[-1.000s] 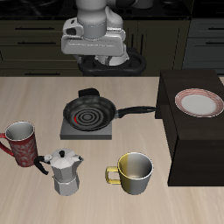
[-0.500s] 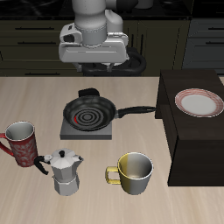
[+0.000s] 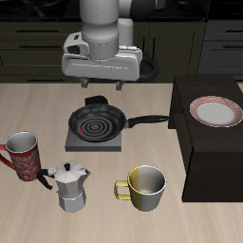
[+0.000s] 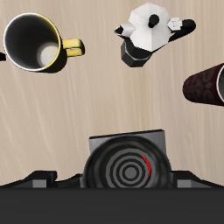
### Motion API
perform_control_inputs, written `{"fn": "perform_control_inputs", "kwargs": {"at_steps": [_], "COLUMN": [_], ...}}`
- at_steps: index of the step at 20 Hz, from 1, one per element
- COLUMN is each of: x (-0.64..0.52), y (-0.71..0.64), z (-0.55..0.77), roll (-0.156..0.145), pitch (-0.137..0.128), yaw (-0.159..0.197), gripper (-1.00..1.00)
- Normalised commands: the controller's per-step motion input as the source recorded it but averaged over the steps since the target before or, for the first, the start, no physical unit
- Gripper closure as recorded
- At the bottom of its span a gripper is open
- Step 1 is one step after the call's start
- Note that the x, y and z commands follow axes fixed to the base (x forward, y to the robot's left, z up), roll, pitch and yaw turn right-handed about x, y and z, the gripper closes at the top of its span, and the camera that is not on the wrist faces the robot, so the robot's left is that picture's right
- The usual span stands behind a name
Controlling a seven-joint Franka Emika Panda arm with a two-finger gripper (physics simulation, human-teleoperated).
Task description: Place the white and yellow mug on the plate
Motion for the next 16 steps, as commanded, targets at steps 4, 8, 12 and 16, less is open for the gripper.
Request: {"fn": "perform_control_inputs", "kwargs": {"at_steps": [4,8,12,16], "x": [0.36,0.36,0.3,0.28], "y": [0.23,0.25,0.22,0.2], "z": [0.0,0.01,-0.04,-0.05], "roll": [0.011,-0.012,0.013,-0.017], "pitch": [-0.017,-0.012,-0.003,-0.008], "yaw": [0.018,-0.025,0.014,-0.013], "gripper": [-1.0,-1.0,-1.0,-1.0]}}
